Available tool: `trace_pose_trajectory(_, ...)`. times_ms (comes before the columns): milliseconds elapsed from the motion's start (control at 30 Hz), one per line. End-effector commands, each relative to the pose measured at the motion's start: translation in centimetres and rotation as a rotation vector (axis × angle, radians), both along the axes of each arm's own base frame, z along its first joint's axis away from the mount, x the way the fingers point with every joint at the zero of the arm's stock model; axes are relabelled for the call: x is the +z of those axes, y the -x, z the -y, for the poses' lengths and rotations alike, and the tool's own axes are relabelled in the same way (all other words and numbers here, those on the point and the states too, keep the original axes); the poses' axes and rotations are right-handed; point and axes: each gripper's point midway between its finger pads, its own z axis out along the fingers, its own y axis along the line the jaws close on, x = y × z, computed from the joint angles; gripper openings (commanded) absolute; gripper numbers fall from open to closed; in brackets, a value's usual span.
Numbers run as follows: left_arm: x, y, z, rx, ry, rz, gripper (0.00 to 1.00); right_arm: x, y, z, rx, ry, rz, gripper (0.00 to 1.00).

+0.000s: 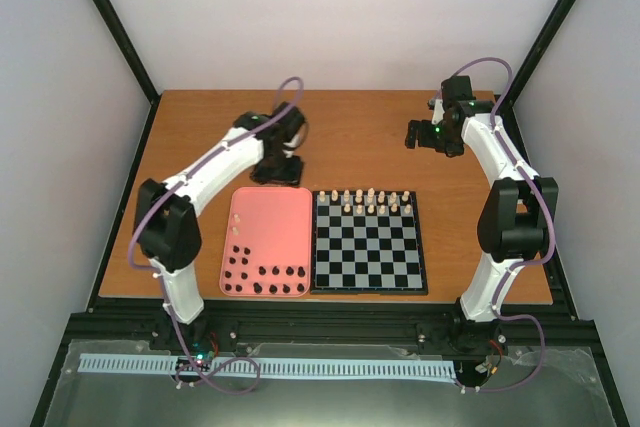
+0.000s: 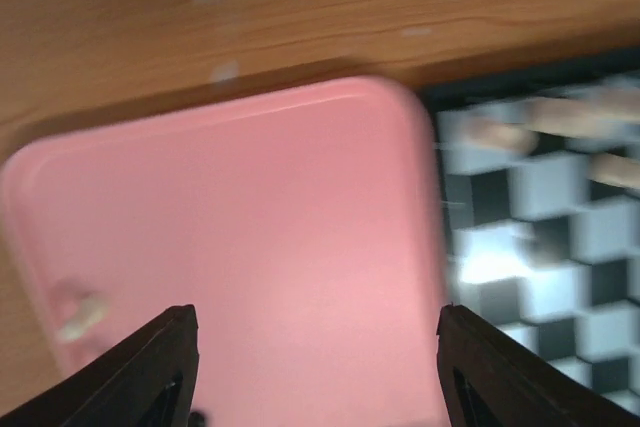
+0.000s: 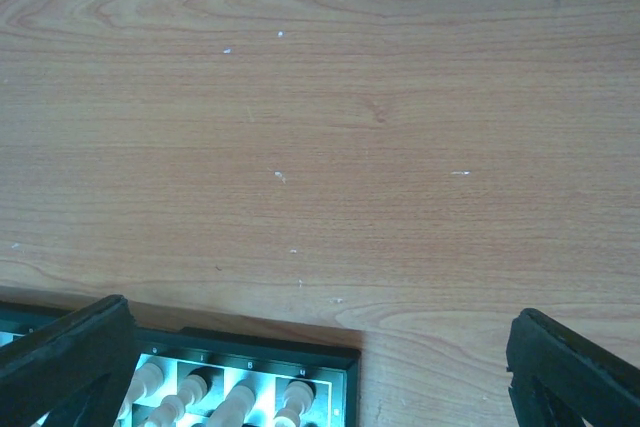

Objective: Set up the chess pieces on the board
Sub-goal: Place the chess piece on the chessboard, then pick up the chess piece from the storage box.

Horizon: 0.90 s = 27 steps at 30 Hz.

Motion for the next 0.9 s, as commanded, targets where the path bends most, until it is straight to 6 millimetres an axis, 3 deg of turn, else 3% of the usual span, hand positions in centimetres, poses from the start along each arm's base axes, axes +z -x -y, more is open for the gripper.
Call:
trace_pose_trajectory(0,-2.6,-0.9,-7.4,0.228,-0.071,-0.005,0.68,0.2,-0.2,0.0,0.009,-0.007,0.008,1.0)
trace_pose_trajectory(133,-5.0,-0.4,-11.7,0.339,-0.096,-0.036,0.68,0.1,-0.1,0.0,0.01,-0.009,0.006,1.0)
trace_pose_trajectory(333,-7.6,0.3,-14.4,0.43,-0.094,-0.089,0.65,0.0,0.1,0.0,0.011,-0.009,0.004,1.0)
trace_pose_trajectory(567,-9.5,1.2,-16.1,0.479,-0.076,-0.138,0.62,-0.1,0.2,0.0,0.011,-0.007,0.0,1.0)
trace_pose_trajectory(867,-10.5,2.4,-15.5,0.477,-0.033,-0.177,0.51,-0.4,0.1,0.1,0.009,-0.006,-0.007,1.0)
